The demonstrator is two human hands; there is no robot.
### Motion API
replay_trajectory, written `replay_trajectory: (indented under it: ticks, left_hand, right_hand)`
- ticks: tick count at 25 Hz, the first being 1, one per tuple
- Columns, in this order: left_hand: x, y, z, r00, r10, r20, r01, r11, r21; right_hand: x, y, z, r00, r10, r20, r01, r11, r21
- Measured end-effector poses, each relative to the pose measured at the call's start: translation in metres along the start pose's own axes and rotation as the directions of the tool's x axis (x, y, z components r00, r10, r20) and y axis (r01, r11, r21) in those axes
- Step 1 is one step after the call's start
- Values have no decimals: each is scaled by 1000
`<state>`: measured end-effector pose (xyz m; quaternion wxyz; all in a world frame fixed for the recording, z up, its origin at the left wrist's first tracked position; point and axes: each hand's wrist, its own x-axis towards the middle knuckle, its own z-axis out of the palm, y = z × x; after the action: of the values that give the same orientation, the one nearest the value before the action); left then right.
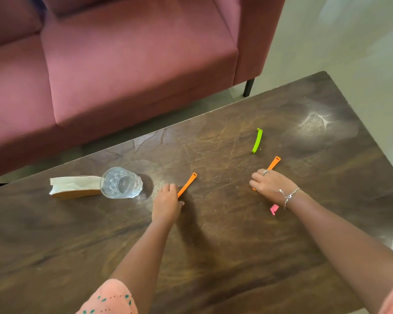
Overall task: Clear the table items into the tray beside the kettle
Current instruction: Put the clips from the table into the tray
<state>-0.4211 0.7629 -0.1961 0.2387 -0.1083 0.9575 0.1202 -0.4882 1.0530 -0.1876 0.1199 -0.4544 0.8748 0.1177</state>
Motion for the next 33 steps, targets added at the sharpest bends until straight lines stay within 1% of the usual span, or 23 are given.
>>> replay_trajectory:
  ticks: [3, 6, 8, 9, 10, 11, 13, 14, 16, 18, 21, 24, 28, 30, 33]
  left_hand:
    - [5, -3, 5, 999, -36, 39, 36, 999, 5]
    - [7, -4, 7, 994, -93, 61, 97, 994, -51]
    - [3, -4, 7, 989, -131, 69, 137, 985, -105]
    - [0, -4, 6, 987, -145, 65, 153, 978, -142]
    - [-6, -5, 4, 986, -160, 54, 168, 966, -195]
    - [-12, -6, 2, 984, -172, 34, 175, 950, -260]
    - [-28, -9, -5, 982, -186, -11, 169, 910, -378]
    - [-36, -12, -9, 981, -194, -29, 163, 890, -425]
    - [-52, -18, -16, 974, -220, -45, 168, 846, -506]
    - [-71, -26, -25, 968, -247, -50, 177, 806, -565]
    - [-106, -46, -39, 958, -280, -62, 178, 749, -639]
    - [-145, -76, -47, 951, -307, -43, 178, 654, -735]
    - [-200, -127, -57, 925, -380, 19, 220, 492, -842]
    - [-230, -160, -62, 911, -411, 27, 229, 451, -863]
    - [-281, -215, -71, 888, -460, 1, 210, 403, -891]
  right_hand:
    - [3, 3, 7, 1000, 27, 12, -28, 999, 42]
    - [6, 2, 7, 998, 58, -7, -57, 994, 98]
    - [10, 0, 5, 999, 38, -15, -37, 996, 86]
    - [11, -1, 3, 999, 30, 25, -32, 997, 74]
    - [12, -3, 1, 996, 64, 65, -68, 995, 75]
    - [12, -7, -4, 994, 95, 55, -99, 992, 77]
    - [10, -16, -18, 986, 144, -85, -129, 979, 158]
    - [10, -25, -29, 968, 162, -194, -125, 974, 187]
    - [8, -42, -54, 888, 185, -420, -97, 970, 223]
    - [6, -67, -78, 823, 201, -532, -60, 961, 269]
    - [4, -116, -115, 756, 205, -621, 7, 947, 321]
    - [5, -171, -147, 701, 152, -696, 96, 948, 304]
    - [12, -248, -179, 664, 96, -742, 167, 948, 272]
    - [16, -289, -196, 649, 76, -757, 186, 949, 255]
    - [24, -352, -221, 618, 64, -783, 198, 952, 234]
